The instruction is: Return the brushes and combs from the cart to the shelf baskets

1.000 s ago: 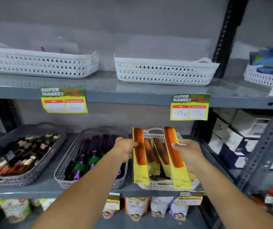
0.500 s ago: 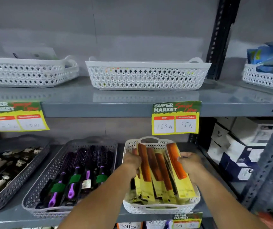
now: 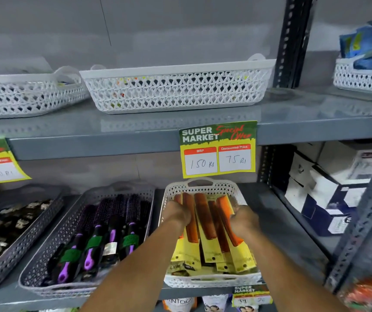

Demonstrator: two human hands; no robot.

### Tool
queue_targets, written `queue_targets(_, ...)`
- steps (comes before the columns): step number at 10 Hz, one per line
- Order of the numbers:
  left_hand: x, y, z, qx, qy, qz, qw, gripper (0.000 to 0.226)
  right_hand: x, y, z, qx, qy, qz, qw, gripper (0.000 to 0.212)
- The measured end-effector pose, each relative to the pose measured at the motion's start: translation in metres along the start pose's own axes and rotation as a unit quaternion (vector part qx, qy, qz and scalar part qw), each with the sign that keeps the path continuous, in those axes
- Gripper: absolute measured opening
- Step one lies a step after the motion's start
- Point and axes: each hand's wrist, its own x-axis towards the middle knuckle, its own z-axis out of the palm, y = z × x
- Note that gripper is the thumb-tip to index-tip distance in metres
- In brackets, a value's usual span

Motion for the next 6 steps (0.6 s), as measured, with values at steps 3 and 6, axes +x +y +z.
queue_targets(3,-0.026,0.011,-0.018,0.111,-0.010,0.053,0.992,0.016,-0.022,-0.008,-0.012,-0.077,0.022,-0.114,0.990,0.060)
queue_targets(6,-0.074,0.002,-0.069,0.201,0.020,0.419,0.885,0.031,-0.102,-0.013,-0.050,-0.031,0.177,-0.400,0.899,0.035)
